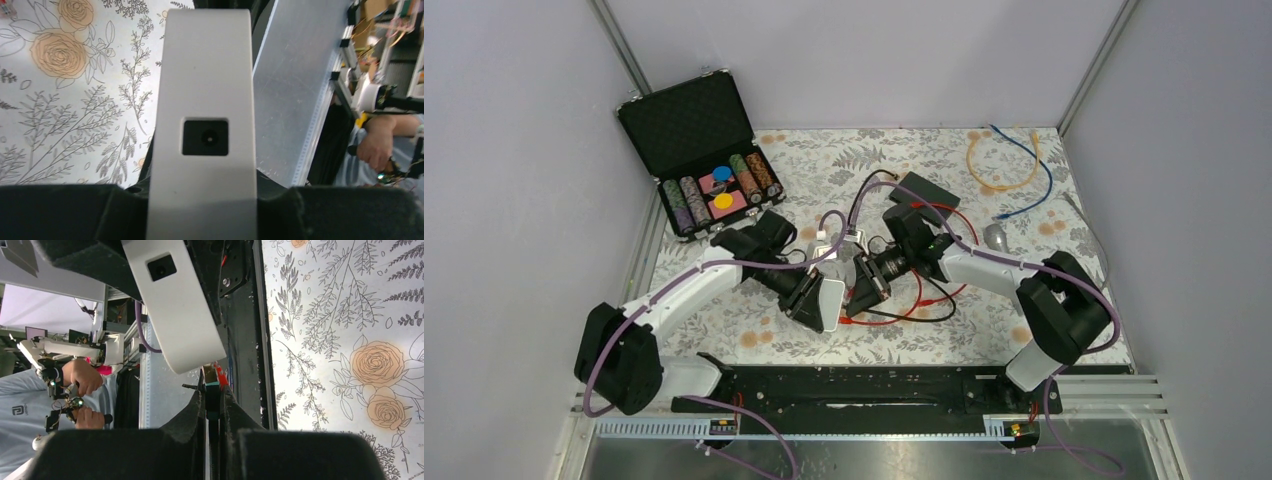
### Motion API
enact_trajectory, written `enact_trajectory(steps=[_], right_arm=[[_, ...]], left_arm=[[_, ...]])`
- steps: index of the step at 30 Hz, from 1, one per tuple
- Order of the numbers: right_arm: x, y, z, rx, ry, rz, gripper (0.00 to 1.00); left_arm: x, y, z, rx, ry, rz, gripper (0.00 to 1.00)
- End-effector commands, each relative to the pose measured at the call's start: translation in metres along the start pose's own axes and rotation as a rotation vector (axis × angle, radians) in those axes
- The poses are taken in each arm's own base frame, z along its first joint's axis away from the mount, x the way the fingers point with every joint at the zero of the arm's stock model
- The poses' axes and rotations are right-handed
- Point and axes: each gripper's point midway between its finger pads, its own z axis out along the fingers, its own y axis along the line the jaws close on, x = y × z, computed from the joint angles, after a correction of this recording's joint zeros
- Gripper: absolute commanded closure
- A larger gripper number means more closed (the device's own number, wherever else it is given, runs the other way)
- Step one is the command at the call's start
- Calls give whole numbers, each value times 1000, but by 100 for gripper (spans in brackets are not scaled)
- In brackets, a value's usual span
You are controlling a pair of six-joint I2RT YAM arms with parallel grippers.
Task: Insert the plug into the switch port
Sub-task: Insert the connector into the switch port.
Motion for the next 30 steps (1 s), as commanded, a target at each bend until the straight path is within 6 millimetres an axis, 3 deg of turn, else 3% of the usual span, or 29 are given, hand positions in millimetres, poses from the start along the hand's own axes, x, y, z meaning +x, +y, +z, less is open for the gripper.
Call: enact_trajectory(steps=[1, 7, 16, 24, 30], right_arm=[[-112, 59, 19, -56, -308, -527, 100], [-100, 74, 20, -192, -239, -572, 100], [-97, 81, 19, -248, -247, -574, 100], [-106, 54, 19, -18, -247, -505, 100], [-107, 47, 21, -2, -256, -468, 100]], left_arm=[[-79, -83, 11, 428, -254, 479, 100], [-76, -101, -1, 467, -269, 560, 100], [-80, -104, -3, 488, -259, 584, 100], [-89, -90, 0, 384, -271, 543, 100], [-94, -87, 0, 364, -288, 534, 100]])
